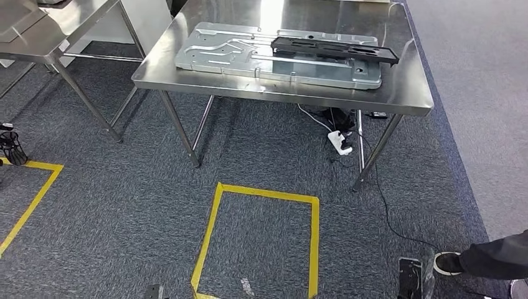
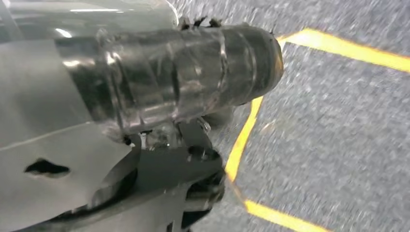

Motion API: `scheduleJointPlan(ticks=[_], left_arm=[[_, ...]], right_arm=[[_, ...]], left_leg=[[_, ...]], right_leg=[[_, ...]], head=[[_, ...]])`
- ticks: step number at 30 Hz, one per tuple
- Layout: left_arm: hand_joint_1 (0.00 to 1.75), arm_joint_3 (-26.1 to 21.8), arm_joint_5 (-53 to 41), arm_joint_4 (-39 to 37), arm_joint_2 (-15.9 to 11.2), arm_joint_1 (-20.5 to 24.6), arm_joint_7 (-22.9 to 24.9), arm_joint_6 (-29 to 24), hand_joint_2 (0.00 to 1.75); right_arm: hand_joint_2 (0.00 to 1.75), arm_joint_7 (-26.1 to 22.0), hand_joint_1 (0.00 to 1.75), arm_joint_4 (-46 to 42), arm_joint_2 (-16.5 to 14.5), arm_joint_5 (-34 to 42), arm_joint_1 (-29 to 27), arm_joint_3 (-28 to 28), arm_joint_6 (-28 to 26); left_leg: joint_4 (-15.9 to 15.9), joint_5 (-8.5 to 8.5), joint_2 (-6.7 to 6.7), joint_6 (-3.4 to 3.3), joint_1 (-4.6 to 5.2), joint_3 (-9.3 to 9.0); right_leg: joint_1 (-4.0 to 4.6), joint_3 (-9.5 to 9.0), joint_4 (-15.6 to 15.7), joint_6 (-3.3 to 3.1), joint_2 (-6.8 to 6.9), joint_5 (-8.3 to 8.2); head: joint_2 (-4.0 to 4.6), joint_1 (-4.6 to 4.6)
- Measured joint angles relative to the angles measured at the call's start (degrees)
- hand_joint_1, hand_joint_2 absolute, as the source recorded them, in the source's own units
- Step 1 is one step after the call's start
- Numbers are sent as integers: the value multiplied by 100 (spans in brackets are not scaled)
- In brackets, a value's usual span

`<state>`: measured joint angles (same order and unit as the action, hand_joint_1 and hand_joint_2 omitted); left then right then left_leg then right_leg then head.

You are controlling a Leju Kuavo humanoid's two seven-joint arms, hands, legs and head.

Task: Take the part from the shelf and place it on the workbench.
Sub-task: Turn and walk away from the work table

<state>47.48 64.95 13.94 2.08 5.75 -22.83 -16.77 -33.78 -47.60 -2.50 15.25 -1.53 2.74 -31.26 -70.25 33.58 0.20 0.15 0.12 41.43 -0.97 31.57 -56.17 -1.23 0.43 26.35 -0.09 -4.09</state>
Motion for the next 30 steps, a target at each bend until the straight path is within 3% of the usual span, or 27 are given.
scheduleJointPlan(ticks=[1, 2, 3, 5, 7, 8, 9, 11, 12, 13, 15, 16, 17, 18, 19, 20, 22, 23, 26, 28, 30], left_arm=[[0, -1, 3, 0, 1, 0, 1, -4, 0], [0, -1, 9, 0, 0, -1, -1, -4, 0], [0, -1, 14, 0, -1, 0, -3, -4, 0], [0, -1, 14, 0, -1, 11, -8, -3, 0], [0, -1, -11, 0, -2, 25, -9, 2, 0], [0, 0, -31, 0, -3, 30, -8, 6, 0], [0, 1, -47, 0, -3, 31, -5, 10, 0], [0, 2, -69, 0, 2, 31, 1, 17, 0], [0, 2, -73, 0, 4, 30, 4, 19, 0], [0, 2, -73, 0, 7, 29, 7, 19, 0], [0, 2, -75, -1, 7, 28, 10, 19, 0], [0, 2, -80, -1, 6, 28, 10, 18, 0], [0, 2, -87, -1, 6, 28, 12, 14, 0], [0, 2, -93, 0, 6, 27, 14, 9, 0], [0, 2, -98, 0, 6, 25, 15, 3, 0], [0, 2, -97, 0, 7, 22, 13, -2, 0], [0, 2, -85, 0, 8, 32, 2, -6, 0], [0, 2, -80, 0, 8, 39, -4, -10, 0], [0, 2, -84, -3, 1, 37, 16, -23, 0], [0, 2, -88, -4, -4, 21, 54, -28, 0], [0, 2, -86, -4, -2, 7, 85, -30, 0]], right_arm=[[0, 203, 0, 352, -34, 92, 64, 59, 67], [0, 451, 0, 693, -71, 185, 128, 119, 153], [0, 731, 0, 997, -108, 267, 187, 174, 253], [0, 1333, 0, 1498, -191, 413, 281, 285, 542], [0, 1874, 0, 1890, -268, 562, 349, 388, 951], [0, 2075, 0, 2068, -299, 637, 377, 445, 1156], [0, 2220, 0, 2229, -320, 699, 402, 502, 1317], [0, 2366, 0, 2507, -352, 770, 442, 614, 1473], [0, 2399, 0, 2617, -365, 783, 454, 657, 1496], [0, 2421, 0, 2717, -374, 790, 467, 697, 1512], [0, 2454, 0, 2880, -383, 797, 488, 760, 1550], [0, 2475, 0, 2953, -384, 807, 501, 786, 1581], [0, 2500, 0, 3017, -384, 817, 513, 805, 1618], [0, 2535, 0, 3075, -384, 826, 524, 825, 1657], [0, 2572, 0, 3125, -384, 829, 538, 842, 1694], [0, 2601, 0, 3165, -384, 821, 556, 854, 1724], [0, 2637, 0, 3230, -386, 782, 583, 866, 1778], [0, 2645, 0, 3263, -390, 756, 591, 866, 1800], [0, 2651, 0, 3366, -415, 697, 598, 869, 1847], [0, 2630, 0, 3410, -427, 663, 604, 875, 1877], [0, 2613, 0, 3440, -426, 628, 607, 880, 1920]], left_leg=[[-269, 57, 1, 21, -19, -5], [-374, -21, 1, 32, -32, -92], [-267, -181, 0, 29, -38, -280], [467, -389, -13, -17, -31, -914], [1282, -304, -31, -76, -5, -1478], [1499, -249, -36, -99, 15, -1605], [1592, -252, -35, -119, 26, -1610], [1627, -364, -5, -191, 5, -1541], [1641, -429, 14, -243, -9, -1491], [1634, -487, 31, -290, -20, -1436], [1567, -577, 40, -349, -4, -1256], [1524, -615, 41, -354, 2, -1151], [1478, -649, 41, -350, 4, -1048], [1428, -677, 42, -336, 3, -947], [1369, -704, 39, -316, 0, -852], [1304, -723, 27, -289, -1, -762], [1171, -760, 2, -226, 10, -626], [1136, -788, -19, -191, 16, -585], [1083, -818, -81, -84, 7, -520], [754, -515, -83, -9, -25, -380], [84, -70, -67, 71, -61, -154]], right_leg=[[-4, 93, -13, 9, 5, -67], [-8, 197, -32, 20, 8, -127], [-13, 292, -55, 33, 9, -180], [-11, 432, -100, 68, 3, -265], [-1, 498, -119, 124, 3, -356], [-2, 516, -107, 159, 6, -409], [-4, 524, -88, 197, 6, -468], [-13, 565, -131, 257, -9, -402], [-13, 618, -277, 275, -19, -219], [-17, 703, -548, 286, -27, 65], [-19, 896, -1305, 309, -32, 595], [-19, 943, -1634, 324, -32, 685], [-20, 916, -1804, 337, -32, 633], [-23, 801, -1794, 345, -31, 479], [-27, 585, -1584, 347, -33, 307], [-31, 294, -1230, 340, -73, 237], [-25, -203, -506, 304, -166, 343], [-15, -323, -298, 280, -198, 438], [-32, -299, -185, 162, -96, 423], [-64, -237, -165, 71, -4, 355], [-60, -166, -167, 35, 84, 304]], head=[[0, 2], [0, 0], [0, 0], [0, -2], [0, 3], [0, 3], [0, 5], [-1, 8], [0, 20], [-1, 32], [0, 45], [0, 46], [0, 45], [0, 46], [0, 46], [0, 48], [0, 31], [0, 23], [0, 9], [0, -29], [0, -64]])
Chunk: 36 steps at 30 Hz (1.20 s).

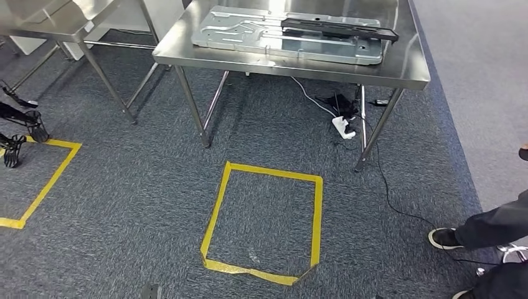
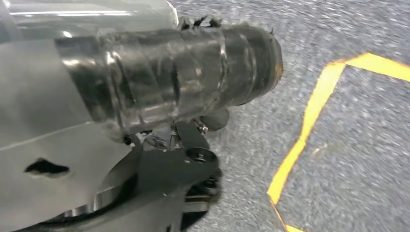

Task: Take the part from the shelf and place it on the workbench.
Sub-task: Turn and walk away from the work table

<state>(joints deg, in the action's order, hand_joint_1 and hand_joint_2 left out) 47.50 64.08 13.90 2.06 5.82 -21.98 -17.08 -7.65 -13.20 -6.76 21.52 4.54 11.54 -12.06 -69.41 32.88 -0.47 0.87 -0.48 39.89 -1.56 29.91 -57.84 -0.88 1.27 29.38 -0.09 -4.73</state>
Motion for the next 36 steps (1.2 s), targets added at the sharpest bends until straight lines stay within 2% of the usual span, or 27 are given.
scheduleJointPlan(ticks=[1, 2, 3, 4, 5, 7, 8, 10, 12, 13, 14, 16, 17, 18, 19, 20, 22, 24, 26, 27, 28, 30, 31, 32, 33, 34, 36], left_arm=[[0, 0, 4, 0, 1, -4, 9, 0, 0], [0, 0, 9, 0, 2, -7, 15, -1, 0], [0, 0, 17, 0, 2, -11, 19, -3, 0], [0, 0, 24, 0, 2, -11, 22, -8, 0], [0, 0, 31, 0, 2, -8, 27, -14, 0], [0, 0, 45, 0, 2, 11, 36, -23, 0], [0, 0, 52, 0, 2, 19, 37, -27, 0], [0, 0, 62, 0, 2, 12, 35, -40, 0], [0, 0, 68, 0, 3, -7, 22, -57, 0], [0, 0, 72, 0, 4, -9, 11, -67, 0], [0, 0, 77, 0, 4, -7, -2, -73, 0], [0, 0, 87, 0, 4, 1, -25, -85, 0], [0, 0, 95, 0, 4, -1, -33, -87, 0], [0, 0, 102, 0, 4, -6, -40, -89, 0], [0, 0, 109, 0, 4, -11, -45, -91, 0], [0, 0, 113, 0, 5, -14, -52, -91, 0], [0, 0, 114, 0, 7, -5, -64, -91, 0], [0, 0, 112, 0, 8, 4, -70, -105, 0], [0, 0, 78, -1, 3, -11, -56, -134, 0], [0, 1, 50, -2, -1, -21, -44, -152, 0], [0, 2, 23, -2, -4, -23, -30, -167, 0], [0, 3, -21, -2, -2, -9, -4, -192, 0], [0, 7, -46, -2, 1, -2, 7, -202, 0], [0, 14, -72, -2, 2, 0, 13, -214, 0], [0, 25, -94, -2, 2, -3, 12, -233, 0], [0, 36, -105, -2, 1, -7, 5, -256, 0], [0, 54, -108, -2, -2, -9, -21, -303, 0]], right_arm=[[0, -3, 0, 16, -1, -15, 1, 0, 21], [0, -7, 0, 34, -1, -32, 1, 0, 44], [0, -14, 0, 48, -2, -46, 1, 0, 61], [0, -28, 0, 59, -2, -57, 1, 0, 78], [0, -44, 0, 66, -2, -65, 3, 0, 97], [0, -79, 0, 78, -2, -66, 10, 0, 124], [0, -89, 0, 86, -2, -64, 17, 0, 132], [0, -99, 0, 101, -3, -61, 34, 0, 144], [0, -109, 0, 107, -2, -61, 46, 0, 168], [0, -119, 0, 110, -1, -57, 46, 0, 187], [0, -128, 0, 114, 3, -53, 40, 0, 204], [0, -143, 0, 130, 6, -42, 21, 0, 226], [0, -146, 0, 140, 7, -39, 14, 0, 230], [0, -148, 0, 150, 7, -37, 10, 0, 231], [0, -150, 0, 156, 7, -35, 10, 0, 233], [0, -152, 0, 159, 8, -32, 11, 0, 234], [0, -155, 0, 164, 13, -21, 16, 0, 236], [0, -152, 0, 171, 16, 11, 17, 0, 235], [0, -151, 0, 175, 10, 76, 19, 0, 232], [0, -155, 0, 176, 8, 114, 21, 1, 231], [0, -160, 0, 177, 7, 145, 21, 1, 231], [0, -169, 0, 182, 12, 199, 14, 3, 234], [0, -172, 0, 187, 13, 229, 10, 6, 238], [0, -173, 0, 192, 14, 261, 7, 9, 241], [0, -169, 0, 197, 15, 289, 8, 13, 244], [0, -160, 0, 200, 16, 307, 11, 15, 246], [0, -125, 0, 201, 16, 318, 17, 16, 253]], left_leg=[[-290, 108, 5, 31, -16, 75], [-439, 105, 11, 53, -28, 78], [-409, 13, 21, 65, -36, -2], [-144, -142, 52, 64, -41, -211], [256, -269, 142, 50, -41, -485], [989, -379, 328, -13, 6, -952], [1156, -366, 382, -54, 33, -1037], [1224, -382, 314, -143, 47, -1007], [1290, -445, 225, -240, 23, -993], [1319, -482, 184, -290, 10, -994], [1325, -509, 142, -327, 15, -968], [1310, -545, 26, -374, 33, -905], [1293, -555, -41, -382, 41, -879], [1269, -560, -115, -384, 45, -856], [1237, -560, -190, -379, 47, -836], [1197, -555, -263, -370, 46, -816], [1108, -542, -393, -328, 55, -749], [1061, -555, -506, -253, 47, -670], [1069, -587, -594, -176, 29, -615], [1029, -557, -529, -140, 31, -583], [892, -463, -407, -107, 33, -510], [295, -122, -112, -39, 19, -234], [-81, 46, -47, -10, 2, -56], [-368, 141, -15, 13, -13, 77], [-487, 139, 4, 29, -27, 126], [-424, 54, 20, 37, -38, 85], [336, -305, 143, 28, -44, -320]], right_leg=[[3, 37, -3, 0, 49, -23], [3, 69, -6, 8, 97, -45], [1, 94, -10, 18, 142, -62], [-1, 109, -14, 32, 191, -76], [-1, 104, -18, 48, 237, -86], [18, 88, -24, 99, 338, -107], [29, 79, -23, 130, 387, -120], [38, 73, -9, 203, 470, -141], [27, 129, -130, 260, 316, -22], [24, 227, -346, 273, 174, 133], [23, 374, -673, 271, 32, 327], [36, 705, -1415, 258, -86, 647], [41, 791, -1610, 253, -101, 673], [43, 781, -1599, 246, -111, 592], [43, 665, -1364, 234, -127, 417], [40, 481, -987, 219, -184, 206], [29, 184, -334, 192, -429, -14], [35, 125, -141, 176, -556, -7], [27, 114, -105, 132, -439, -41], [14, 98, -80, 97, -374, -63], [-2, 85, -54, 63, -302, -86], [-4, 84, -34, 27, -146, -108], [0, 91, -35, 24, -63, -110], [3, 96, -36, 24, 17, -109], [2, 98, -38, 26, 92, -107], [-1, 98, -39, 30, 155, -105], [-9, 80, -41, 56, 279, -90]], head=[[0, -2], [0, -1], [0, -2], [0, -3], [0, -4], [0, -2], [0, -9], [0, -13], [0, 0], [0, 12], [0, 22], [0, 32], [0, 32], [0, 32], [0, 32], [0, 34], [0, 31], [0, 27], [0, 28], [0, 17], [0, -1], [0, -35], [0, -41], [0, -40], [0, -42], [0, -41], [0, -42]])
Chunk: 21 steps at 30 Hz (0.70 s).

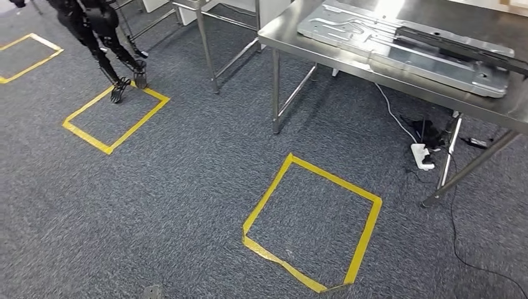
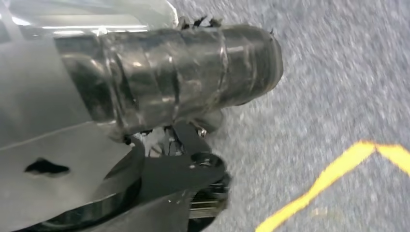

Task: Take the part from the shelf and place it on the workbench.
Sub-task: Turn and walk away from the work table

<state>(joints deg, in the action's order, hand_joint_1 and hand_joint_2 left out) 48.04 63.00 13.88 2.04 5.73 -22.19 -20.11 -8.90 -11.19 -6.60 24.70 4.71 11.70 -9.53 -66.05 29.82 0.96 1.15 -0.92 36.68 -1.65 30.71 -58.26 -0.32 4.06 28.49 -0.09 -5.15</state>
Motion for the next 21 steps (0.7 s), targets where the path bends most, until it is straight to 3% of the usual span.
scheduleJointPlan(ticks=[2, 3, 6, 7, 9, 11, 12, 13, 14, 15, 17, 19, 20, 21], left_arm=[[0, 9, 4, 0, -3, 18, -33, -25, 0], [0, 13, 8, 0, -4, 26, -45, -28, 0], [0, 35, 19, 0, -18, 11, -32, -33, 0], [0, 43, 20, 0, -26, 1, -21, -37, 0], [0, 55, 21, 0, -40, 0, -1, -46, 0], [0, 70, 21, 0, -44, 19, 10, -53, 0], [0, 80, 20, 0, -45, 26, 13, -57, 0], [0, 89, 21, 0, -45, 27, 18, -61, 0], [0, 95, 20, 0, -45, 24, 25, -67, 0], [0, 97, 20, 0, -45, 20, 32, -72, 0], [0, 100, 18, 0, -42, 18, 43, -80, 0], [0, 102, 16, 0, -39, 30, 52, -81, 0], [0, 103, 15, 0, -38, 33, 55, -82, 0], [0, 104, 14, 0, -39, 32, 57, -82, 0]], right_arm=[[0, 26, 0, 0, 1, -5, 5, -1, 12], [0, 28, 0, 0, 1, -16, 8, -1, 24], [0, 5, 0, 0, -2, -57, 21, -1, 77], [0, -8, 0, -1, -4, -63, 25, -1, 88], [0, -33, 0, -1, -4, -67, 31, -1, 94], [0, -42, 0, 1, -1, -68, 26, -1, 93], [0, -42, 0, 3, -1, -68, 16, -1, 94], [0, -44, 0, 6, 0, -68, 4, -1, 95], [0, -51, 0, 9, 0, -71, -8, -1, 101], [0, -64, 0, 11, 0, -74, -14, -1, 110], [0, -99, 0, 14, 4, -80, -10, -1, 139], [0, -129, 0, 15, 6, -80, -2, -1, 165], [0, -136, 0, 15, 7, -79, -2, -1, 172], [0, -142, 0, 16, 3, -79, -5, -1, 178]], left_leg=[[673, -223, 176, -49, 36, -358], [790, -236, 221, -81, 57, -408], [796, -259, 116, -181, 88, -377], [822, -276, 65, -221, 79, -386], [894, -323, -46, -299, 56, -427], [912, -349, -158, -349, 70, -415], [906, -357, -227, -366, 89, -401], [899, -360, -305, -375, 109, -391], [889, -362, -389, -379, 127, -385], [876, -362, -473, -380, 140, -384], [839, -359, -620, -371, 155, -367], [798, -367, -748, -338, 146, -307], [792, -380, -816, -311, 133, -275], [791, -395, -892, -279, 122, -249]], right_leg=[[14, -22, 9, 62, 104, 12], [25, -30, 14, 98, 145, 12], [37, -69, 52, 209, 249, 6], [26, -83, 51, 249, 219, 25], [14, 16, -202, 293, -36, 233], [37, 350, -892, 271, -318, 604], [55, 531, -1247, 248, -359, 732], [71, 645, -1460, 223, -379, 757], [86, 661, -1462, 191, -393, 667], [100, 571, -1243, 154, -421, 480], [112, 257, -505, 71, -679, 110], [109, 93, -70, 33, -937, -14], [114, 85, -33, 28, -969, 2], [111, 69, -9, 21, -901, -13]], head=[[0, 3], [0, 6], [0, 7], [0, 6], [0, 38], [0, 77], [0, 82], [0, 83], [0, 83], [0, 83], [0, 81], [0, 73], [0, 68], [0, 67]])
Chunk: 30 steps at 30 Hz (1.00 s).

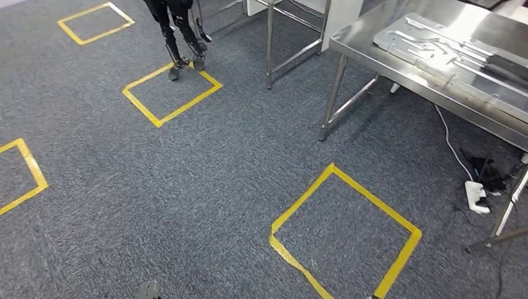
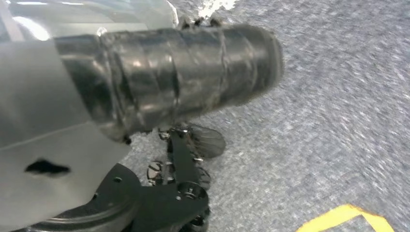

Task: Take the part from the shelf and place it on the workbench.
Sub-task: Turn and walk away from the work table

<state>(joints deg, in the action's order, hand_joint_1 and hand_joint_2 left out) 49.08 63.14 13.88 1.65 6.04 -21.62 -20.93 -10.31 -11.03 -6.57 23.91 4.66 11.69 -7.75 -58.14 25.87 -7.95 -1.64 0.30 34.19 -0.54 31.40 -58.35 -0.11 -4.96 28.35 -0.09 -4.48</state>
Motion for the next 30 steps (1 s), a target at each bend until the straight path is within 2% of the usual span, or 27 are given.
scheduleJointPlan(ticks=[1, 2, 3, 5, 6, 7, 8, 9, 10, 11, 13, 14, 16, 17, 18, 19, 20, 21, 22, 23, 24, 25, 27, 28, 29, 30], left_arm=[[0, 2, -2, 0, -10, -8, 1, 0, 0], [0, 6, -4, 0, -14, -18, 4, 1, 0], [0, 10, -8, 0, -19, -22, 6, 3, 0], [0, 22, -12, 0, -16, -17, 9, 15, 0], [0, 28, -12, 0, -16, -9, 4, 26, 0], [0, 33, -11, 0, -17, -5, -3, 39, 0], [0, 37, -8, 0, -19, -7, -14, 52, 0], [0, 38, -4, 0, -23, -12, -27, 66, 0], [0, 38, -1, 0, -28, -18, -40, 77, 0], [0, 38, 4, 0, -33, -19, -52, 87, 0], [0, 38, 27, 0, -39, -8, -76, 110, 0], [0, 38, 60, 0, -40, -4, -84, 126, 0], [0, 38, 154, 0, -53, -20, -87, 166, 0], [0, 38, 193, 0, -59, -33, -85, 184, 0], [0, 38, 216, -1, -66, -42, -80, 197, 0], [0, 38, 228, -1, -70, -40, -71, 204, 0], [0, 38, 238, -1, -74, -32, -57, 210, 0], [0, 38, 251, -2, -78, -21, -36, 213, 0], [0, 38, 265, -2, -80, -13, -13, 214, 0], [0, 38, 278, -2, -83, -12, 11, 215, 0], [0, 38, 289, -2, -87, -16, 35, 215, 0], [0, 38, 300, -2, -91, -20, 56, 215, 0], [0, 38, 321, -1, -96, -21, 81, 214, 0], [0, 38, 326, -2, -98, -16, 84, 214, 0], [0, 38, 327, -2, -102, -12, 82, 213, 0], [0, 38, 328, -2, -105, -13, 79, 214, 0]], right_arm=[[0, -2, 0, 1, -11, 1, -4, 1, 1], [0, -4, 0, 2, -9, 1, -5, 1, 1], [0, -7, 0, 4, -13, 1, -5, 1, 0], [0, -9, 0, 7, -8, 1, -5, 1, -2], [0, -6, 0, 10, -12, 0, -7, 1, -5], [0, 1, 0, 14, -13, -1, -9, 1, -11], [0, 11, 0, 18, -14, -2, -10, 1, -19], [0, 22, 0, 21, -15, -3, -10, 2, -25], [0, 32, 0, 23, -17, -4, -9, 1, -32], [0, 40, 0, 23, -19, -5, -6, 1, -39], [0, 50, 0, 23, -23, -31, 6, 0, -57], [0, 52, 0, 23, -26, -67, 14, -1, -67], [0, 44, 0, 23, -38, -160, 28, -9, -79], [0, 36, 0, 23, -44, -198, 31, -15, -81], [0, 25, 0, 23, -48, -219, 33, -21, -81], [0, 15, 0, 24, -49, -228, 31, -26, -83], [0, 10, 0, 24, -49, -232, 27, -31, -89], [0, 8, 0, 24, -49, -232, 19, -38, -97], [0, 12, 0, 26, -49, -232, 6, -45, -107], [0, 19, 0, 30, -49, -232, -6, -52, -119], [0, 29, 0, 33, -49, -232, -14, -58, -128], [0, 41, 0, 36, -49, -234, -17, -63, -138], [0, 67, 0, 37, -49, -241, -17, -78, -164], [0, 80, 0, 38, -49, -246, -14, -88, -179], [0, 91, 0, 38, -50, -250, -8, -102, -190], [0, 100, 0, 39, -50, -256, -3, -116, -197]], left_leg=[[4, -7, -48, 28, -3, 18], [-55, 32, 31, 61, 5, 54], [-211, 127, 189, 93, 12, 134], [-848, 462, 600, 166, -12, 439], [-1207, 618, 697, 196, -36, 619], [-1462, 697, 742, 222, -58, 745], [-1534, 680, 762, 240, -74, 776], [-1383, 561, 782, 246, -84, 687], [-1034, 374, 830, 240, -89, 487], [-612, 227, 943, 221, -77, 255], [-29, 64, 1094, 162, -36, -73], [53, 70, 1113, 135, -15, -112], [72, 48, 989, 78, -17, -113], [106, 33, 936, 48, -28, -132], [141, 14, 885, 13, -41, -155], [169, -5, 832, -20, -53, -179], [175, -12, 778, -43, -44, -177], [172, -18, 712, -62, -37, -169], [166, -20, 633, -72, -29, -163], [155, -19, 549, -75, -23, -162], [138, -14, 460, -73, -21, -162], [114, -5, 373, -66, -22, -162], [39, 26, 218, -29, -20, -129], [11, 37, 154, 1, -26, -97], [-1, 40, 91, 37, -32, -65], [2, 33, 24, 78, -40, -35]], right_leg=[[-9, -22, 22, -19, 74, -11], [-25, -51, 49, -43, 155, -24], [-45, -77, 76, -67, 241, -37], [-48, -94, 95, -94, 427, -38], [-45, -93, 93, -98, 522, -29], [-44, -94, 91, -96, 617, -21], [-46, -96, 88, -89, 707, -12], [-49, -101, 85, -79, 786, -2], [-52, -114, 83, -63, 859, 10], [-49, -132, 81, -44, 924, 24], [-27, -167, 84, 12, 1035, 53], [-14, -182, 88, 42, 1081, 62], [-10, -208, 101, 111, 1141, 81], [-19, -211, 71, 141, 1079, 120], [-28, -170, -46, 164, 961, 211], [-39, -56, -300, 178, 804, 362], [-42, 110, -661, 180, 658, 542], [-40, 317, -1073, 178, 576, 712], [-41, 497, -1406, 177, 539, 806], [-41, 594, -1547, 174, 524, 784], [-44, 586, -1461, 167, 507, 645], [-50, 473, -1155, 157, 456, 417], [-75, 173, -402, 129, 160, 73], [-79, 80, -163, 118, 42, 6], [-72, 45, -65, 103, -29, 16], [-56, 40, -42, 85, 15, 20]], head=[[0, 2], [0, -10], [0, -28], [0, -64], [0, -72], [0, -72], [0, -73], [0, -73], [0, -74], [0, -73], [0, -63], [0, -57], [0, -53], [0, -43], [0, -28], [0, -10], [0, 8], [0, 14], [0, 14], [0, 14], [0, 14], [0, 15], [0, 14], [0, 14], [0, 14], [0, 15]])
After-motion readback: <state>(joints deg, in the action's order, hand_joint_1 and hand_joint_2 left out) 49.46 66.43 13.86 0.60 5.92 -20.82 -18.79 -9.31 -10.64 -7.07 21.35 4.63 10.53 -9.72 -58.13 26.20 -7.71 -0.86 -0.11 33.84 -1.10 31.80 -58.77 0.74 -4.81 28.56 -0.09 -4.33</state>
